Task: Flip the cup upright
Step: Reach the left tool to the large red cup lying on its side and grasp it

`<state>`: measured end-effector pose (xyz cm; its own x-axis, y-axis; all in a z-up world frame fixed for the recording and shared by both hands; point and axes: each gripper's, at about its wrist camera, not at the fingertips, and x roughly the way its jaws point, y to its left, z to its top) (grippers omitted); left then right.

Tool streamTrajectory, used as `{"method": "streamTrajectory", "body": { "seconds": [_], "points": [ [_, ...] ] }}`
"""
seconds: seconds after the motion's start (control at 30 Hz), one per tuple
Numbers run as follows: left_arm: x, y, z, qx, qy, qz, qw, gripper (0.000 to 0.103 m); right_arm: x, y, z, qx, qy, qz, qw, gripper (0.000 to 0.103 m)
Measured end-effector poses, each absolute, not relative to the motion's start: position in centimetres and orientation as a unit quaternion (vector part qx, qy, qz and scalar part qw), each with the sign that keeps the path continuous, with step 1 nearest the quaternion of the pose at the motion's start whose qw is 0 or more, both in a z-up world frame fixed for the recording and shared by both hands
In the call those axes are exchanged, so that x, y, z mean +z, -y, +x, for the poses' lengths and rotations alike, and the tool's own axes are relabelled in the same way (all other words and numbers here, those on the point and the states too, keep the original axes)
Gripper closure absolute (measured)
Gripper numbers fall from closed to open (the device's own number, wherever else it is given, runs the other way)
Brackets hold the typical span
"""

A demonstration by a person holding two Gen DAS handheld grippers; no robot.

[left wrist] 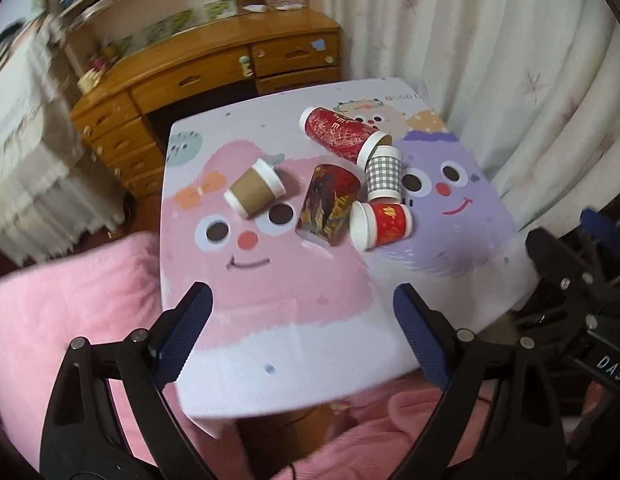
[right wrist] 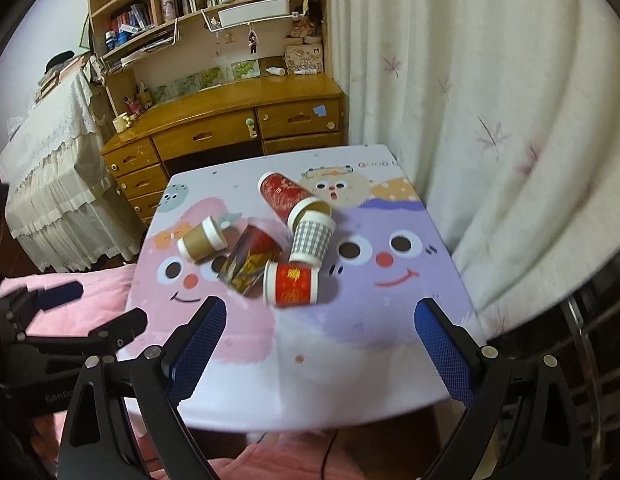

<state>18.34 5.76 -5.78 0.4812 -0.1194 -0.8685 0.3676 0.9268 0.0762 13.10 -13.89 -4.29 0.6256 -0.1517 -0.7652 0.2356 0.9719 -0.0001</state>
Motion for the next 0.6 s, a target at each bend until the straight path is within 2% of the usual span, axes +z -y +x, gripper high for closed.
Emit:
{"method": "streamTrajectory", "body": {
  "seconds": [0.1,0.33,0.6],
  "points": [
    [-6.1,-3.9,21.8,-0.139,-0.487,0.19,0.841,0.02,-5.0,15.1,16.5,-0.111,-0.421,0.049,0.899,0.007],
    [-7.7,0.5,31.8,-0.204,-0.524,0.244,0.79,0.02,-8.2,19.1,25.0,-0.121,-0.436,0.027,0.892,0.007],
    [-13.1,7.9,43.2,-0.282,-0.607,0.338,0.661,0.02,-14.2,23.0,32.8,-0.101,-0.442,-0.015,0.891,0.007]
  ]
}}
